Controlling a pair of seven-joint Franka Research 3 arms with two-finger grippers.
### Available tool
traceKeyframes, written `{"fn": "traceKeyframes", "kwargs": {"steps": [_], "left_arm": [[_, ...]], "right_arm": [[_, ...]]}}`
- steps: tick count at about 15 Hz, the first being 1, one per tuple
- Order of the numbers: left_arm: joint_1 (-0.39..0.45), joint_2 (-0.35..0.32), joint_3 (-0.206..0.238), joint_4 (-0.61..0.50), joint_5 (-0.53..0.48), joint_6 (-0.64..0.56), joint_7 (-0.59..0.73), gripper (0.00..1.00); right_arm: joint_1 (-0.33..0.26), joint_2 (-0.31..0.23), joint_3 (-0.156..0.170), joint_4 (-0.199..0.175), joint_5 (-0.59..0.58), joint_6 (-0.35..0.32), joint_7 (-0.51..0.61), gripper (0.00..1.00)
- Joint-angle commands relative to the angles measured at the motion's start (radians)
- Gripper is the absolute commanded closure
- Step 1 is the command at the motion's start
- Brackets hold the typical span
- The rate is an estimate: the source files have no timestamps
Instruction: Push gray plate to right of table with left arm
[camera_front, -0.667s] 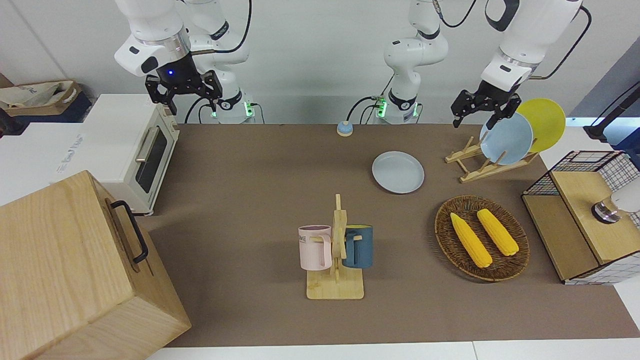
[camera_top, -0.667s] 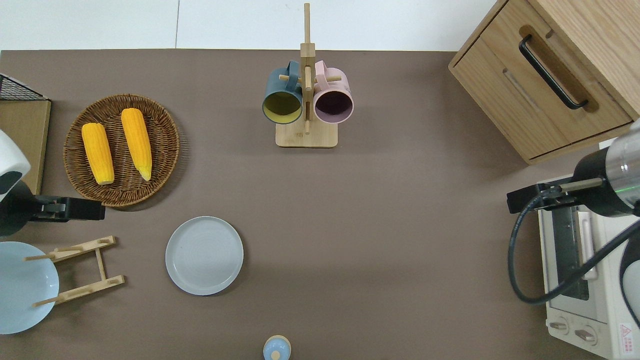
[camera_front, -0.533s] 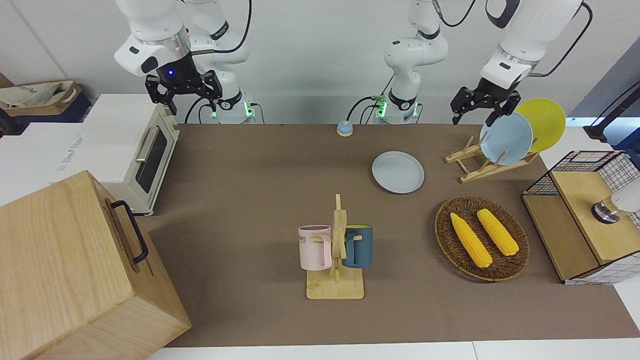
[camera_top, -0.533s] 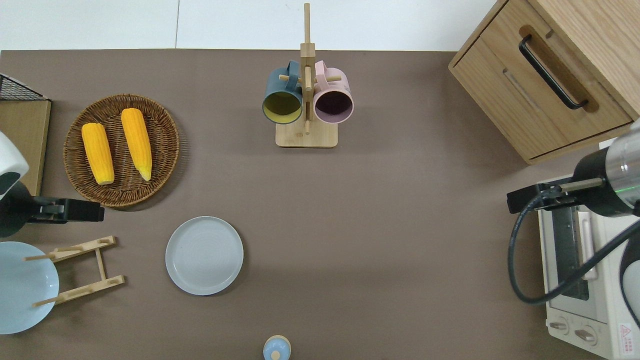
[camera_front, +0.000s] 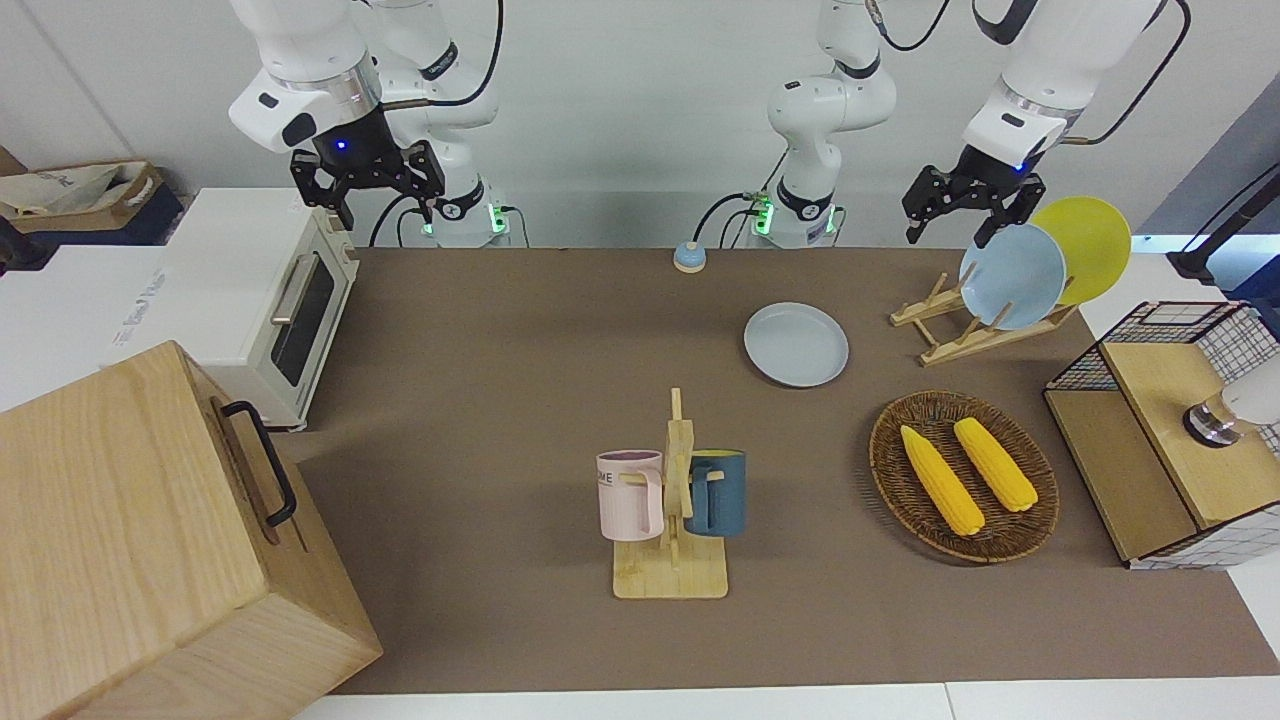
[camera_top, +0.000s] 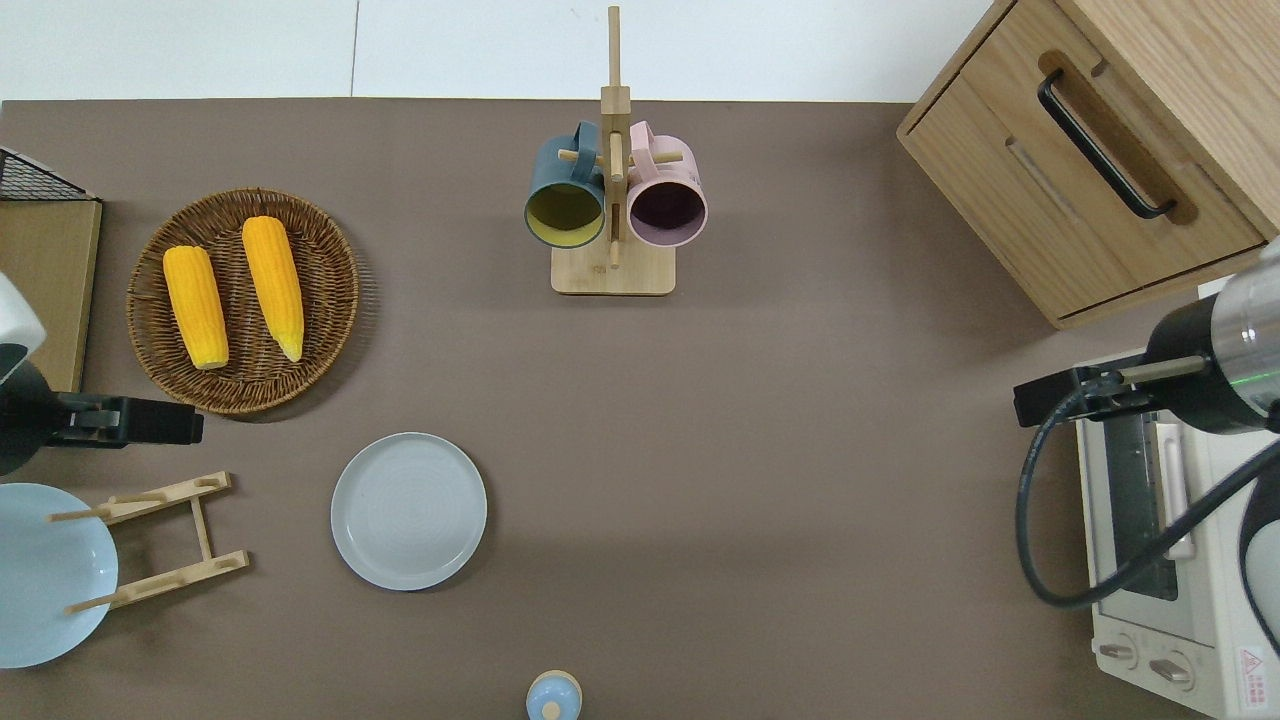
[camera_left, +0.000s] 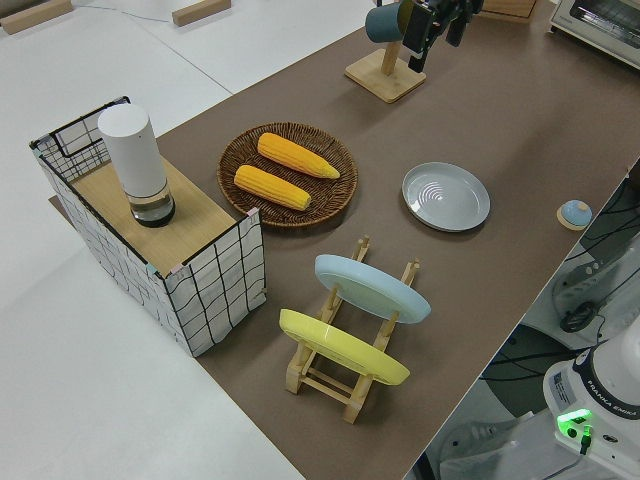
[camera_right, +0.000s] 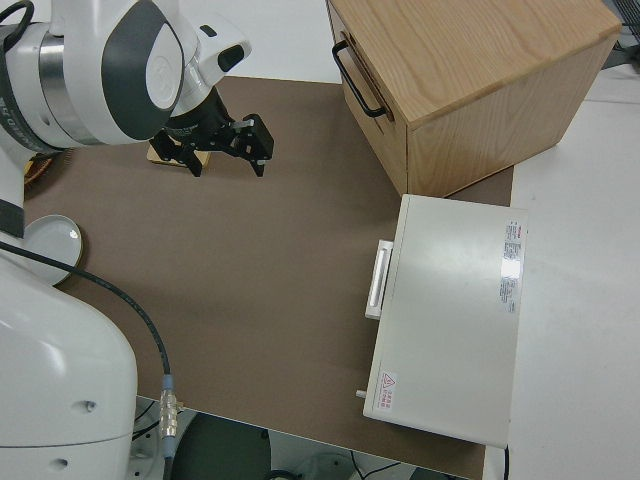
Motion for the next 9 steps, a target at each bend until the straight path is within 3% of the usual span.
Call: {"fn": "traceKeyframes", "kwargs": {"steps": [1, 4, 7, 9], "left_arm": [[-0.008, 0.003, 0.005, 0.009, 0.009, -0.039, -0.029, 0.01], [-0.018, -0.006, -0.006, -0.021, 0.036, -0.042, -0.063, 0.01], [-0.019, -0.041, -0.015, -0.13, 0.038, 0.016, -0.066, 0.01], [-0.021, -0.105, -0.021, -0.303, 0.029, 0.158, -0.057, 0.01]], "right_arm": [[-0.012, -0.008, 0.004, 0.001, 0.008, -0.012, -0.003, 0.017], [-0.012, -0.008, 0.006, 0.0, 0.008, -0.012, -0.003, 0.017], [-0.012, -0.008, 0.006, 0.0, 0.008, -0.012, -0.003, 0.017], [-0.012, -0.008, 0.004, 0.001, 0.008, -0.012, -0.003, 0.017]]}}
